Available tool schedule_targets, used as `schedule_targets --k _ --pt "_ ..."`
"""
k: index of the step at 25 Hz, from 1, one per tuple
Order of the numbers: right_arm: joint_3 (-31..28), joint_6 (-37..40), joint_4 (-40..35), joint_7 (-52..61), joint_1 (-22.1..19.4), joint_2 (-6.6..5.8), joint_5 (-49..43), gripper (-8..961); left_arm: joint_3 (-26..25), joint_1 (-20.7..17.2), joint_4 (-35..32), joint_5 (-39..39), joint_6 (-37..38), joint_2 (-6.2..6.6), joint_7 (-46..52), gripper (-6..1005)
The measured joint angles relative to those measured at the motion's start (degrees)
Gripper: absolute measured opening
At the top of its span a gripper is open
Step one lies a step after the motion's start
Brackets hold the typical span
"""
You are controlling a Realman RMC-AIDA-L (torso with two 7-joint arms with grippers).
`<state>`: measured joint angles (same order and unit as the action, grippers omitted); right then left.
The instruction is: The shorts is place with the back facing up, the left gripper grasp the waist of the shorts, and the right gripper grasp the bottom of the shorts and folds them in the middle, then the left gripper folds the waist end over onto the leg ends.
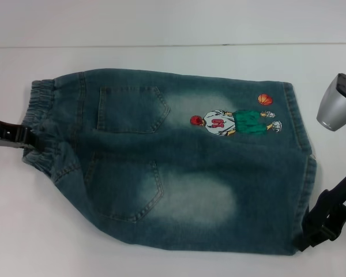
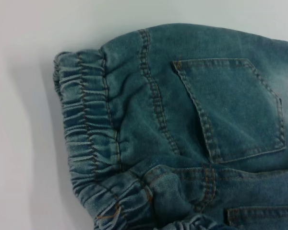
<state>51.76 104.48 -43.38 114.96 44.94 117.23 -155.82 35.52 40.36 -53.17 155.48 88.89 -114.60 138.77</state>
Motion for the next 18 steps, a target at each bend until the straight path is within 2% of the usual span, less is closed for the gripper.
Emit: schedule_targets --k 8,10,13,15,18 --pt "-1.88 -0.92 -0.08 -0.65 -0.58 -0.49 1.15 129 -1.29 0.05 -0.01 0.0 0.43 0.4 0.44 56" --pt "-5.56 -0.98 -0.13 -1.87 -1.2 -1.24 2.04 92 -3.13 0.03 -0.01 0.0 1.0 0.77 0.49 56" --pt "-12.27 -1.5 0.28 -4.18 -2.49 -2.76 5.01 43 -9.04 0.02 0.0 -0.8 1.32 1.61 0.5 56" --pt "-16.91 -3.05 0.46 -5.49 -4.04 -3.9 8.64 10 -12.11 -0.08 0.81 -2.97 0.33 2.2 0.5 56" --pt "-22.08 -7.55 2.04 -6.87 -7.23 -5.49 17.08 10 -13.73 -0.38 2.87 -6.09 -2.79 2.69 0.45 56"
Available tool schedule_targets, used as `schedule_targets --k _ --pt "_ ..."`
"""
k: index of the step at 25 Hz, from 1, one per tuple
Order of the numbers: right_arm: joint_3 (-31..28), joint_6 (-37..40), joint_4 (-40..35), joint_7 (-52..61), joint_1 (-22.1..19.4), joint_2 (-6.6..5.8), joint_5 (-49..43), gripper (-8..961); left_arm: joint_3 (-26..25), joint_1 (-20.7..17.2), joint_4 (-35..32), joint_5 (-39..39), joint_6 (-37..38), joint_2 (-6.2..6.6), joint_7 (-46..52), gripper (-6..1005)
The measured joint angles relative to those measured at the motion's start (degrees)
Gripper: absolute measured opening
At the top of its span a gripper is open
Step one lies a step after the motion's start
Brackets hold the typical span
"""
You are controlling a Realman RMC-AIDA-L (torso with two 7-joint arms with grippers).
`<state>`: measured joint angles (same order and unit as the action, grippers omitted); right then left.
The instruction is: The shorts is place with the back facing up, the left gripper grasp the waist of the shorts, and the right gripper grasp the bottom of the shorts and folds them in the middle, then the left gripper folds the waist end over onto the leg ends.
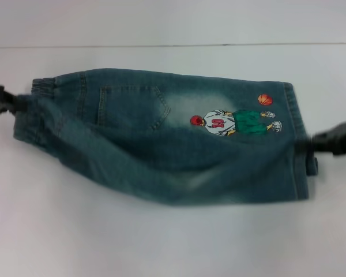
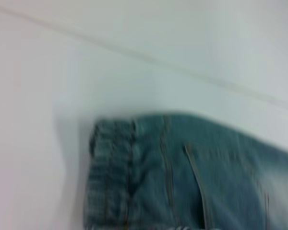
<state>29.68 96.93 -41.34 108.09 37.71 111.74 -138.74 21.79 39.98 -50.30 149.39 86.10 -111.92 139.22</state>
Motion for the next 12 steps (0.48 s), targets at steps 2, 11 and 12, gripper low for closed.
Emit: schedule_targets --k 2,11,12 --pt "-0.98 -4.11 2.45 -0.52 -1.67 -0.74 5.0 11 -0.57 -0.11 1.86 -2.26 -3.62 -0.05 -0.24 56" --pt "-1.24 -23.03 10.75 -4.68 -2.16 1.16 12.78 12 0.25 -0.42 9.92 -9.57 -22.29 -2.24 -3.64 57" --pt "-1.24 -24.93 10.91 -4.97 -2.09 1.77 13.05 12 0.27 -0.41 10.14 -9.79 -23.38 -2.47 -4.11 57"
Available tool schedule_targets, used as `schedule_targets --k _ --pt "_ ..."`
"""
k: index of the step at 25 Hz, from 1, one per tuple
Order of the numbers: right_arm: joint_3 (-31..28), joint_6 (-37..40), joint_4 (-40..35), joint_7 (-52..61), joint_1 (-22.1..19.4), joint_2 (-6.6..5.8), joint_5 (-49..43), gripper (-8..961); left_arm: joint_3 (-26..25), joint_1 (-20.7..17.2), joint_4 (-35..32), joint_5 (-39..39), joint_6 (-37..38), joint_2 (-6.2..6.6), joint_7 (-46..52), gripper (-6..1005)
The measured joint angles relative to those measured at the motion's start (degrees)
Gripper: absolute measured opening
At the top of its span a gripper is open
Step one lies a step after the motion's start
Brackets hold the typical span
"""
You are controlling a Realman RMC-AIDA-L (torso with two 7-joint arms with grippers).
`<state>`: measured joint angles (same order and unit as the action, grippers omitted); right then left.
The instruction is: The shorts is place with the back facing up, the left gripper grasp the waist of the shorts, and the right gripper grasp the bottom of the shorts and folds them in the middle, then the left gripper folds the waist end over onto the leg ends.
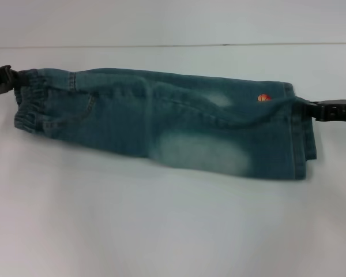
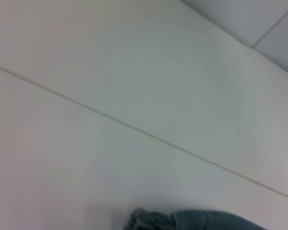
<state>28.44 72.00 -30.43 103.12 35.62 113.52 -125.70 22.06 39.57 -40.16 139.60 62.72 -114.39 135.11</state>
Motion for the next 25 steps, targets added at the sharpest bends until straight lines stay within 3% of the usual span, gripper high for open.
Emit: schedule_targets --k 3,6,12,16,25 --pt "0.14 -5.47 0.04 -1.14 0.17 1.83 1.01 12 0.03 -0.05 0.42 -0.74 -3.49 -0.93 -1.75 57" --pt "0.19 -10.08 0.22 -1.38 0.62 2.77 2.21 13 0.1 -0.27 0.55 -1.02 -6.02 -1.6 -2.32 57" --pt "0.52 -16.54 2.16 -2.7 2.11 3.32 4.54 13 0.17 -0.54 1.51 -2.47 -8.85 -2.32 -6.74 57" --pt "0.47 -19.78 2.31 -4.09 3.02 4.06 5.87 14 0.18 -0.9 1.78 -6.5 -10.34 -3.68 -12.62 57" --pt "2.05 -22.44 3.23 -5.07 4.53 4.56 6.39 15 0.42 -1.23 1.86 -10.99 -11.99 -5.22 -20.62 57"
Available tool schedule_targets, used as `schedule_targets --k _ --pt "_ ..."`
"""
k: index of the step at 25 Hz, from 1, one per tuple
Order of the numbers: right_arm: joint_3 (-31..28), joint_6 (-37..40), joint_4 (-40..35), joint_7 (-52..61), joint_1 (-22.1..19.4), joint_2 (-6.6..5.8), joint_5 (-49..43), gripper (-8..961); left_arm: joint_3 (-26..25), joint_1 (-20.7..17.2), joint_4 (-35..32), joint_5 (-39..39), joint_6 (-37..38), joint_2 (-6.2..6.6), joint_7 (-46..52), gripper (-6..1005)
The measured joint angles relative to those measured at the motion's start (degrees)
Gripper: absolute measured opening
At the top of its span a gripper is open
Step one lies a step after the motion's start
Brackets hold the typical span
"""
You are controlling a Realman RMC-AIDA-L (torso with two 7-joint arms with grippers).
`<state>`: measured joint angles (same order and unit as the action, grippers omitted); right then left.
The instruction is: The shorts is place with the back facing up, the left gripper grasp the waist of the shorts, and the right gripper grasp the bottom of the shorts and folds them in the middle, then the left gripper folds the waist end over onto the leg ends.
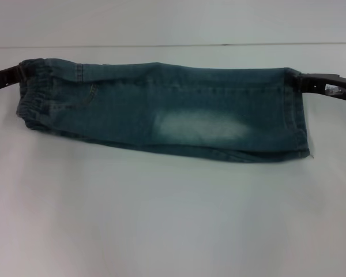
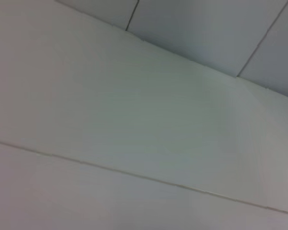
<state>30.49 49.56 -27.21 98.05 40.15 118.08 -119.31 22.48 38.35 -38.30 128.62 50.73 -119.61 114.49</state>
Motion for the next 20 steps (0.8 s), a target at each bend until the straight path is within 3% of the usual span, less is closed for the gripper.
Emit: schedule_targets --k 9,14,20 --pt "0.81 -0.75 1.27 0.22 0.26 0.15 0.02 248 0.9 -0.28 0.68 -0.1 -5.71 -1.13 -0.45 98" --pt "0.81 -0.74 1.28 0.93 -0.19 0.07 -0.02 359 0.98 -0.56 0.69 -0.18 -6.57 -1.3 -0.58 296" --pt "0.79 -0.88 1.25 1.32 -1.02 -0.58 -0.22 606 0.72 -1.54 -0.31 -0.22 -3.71 -0.96 -0.12 490"
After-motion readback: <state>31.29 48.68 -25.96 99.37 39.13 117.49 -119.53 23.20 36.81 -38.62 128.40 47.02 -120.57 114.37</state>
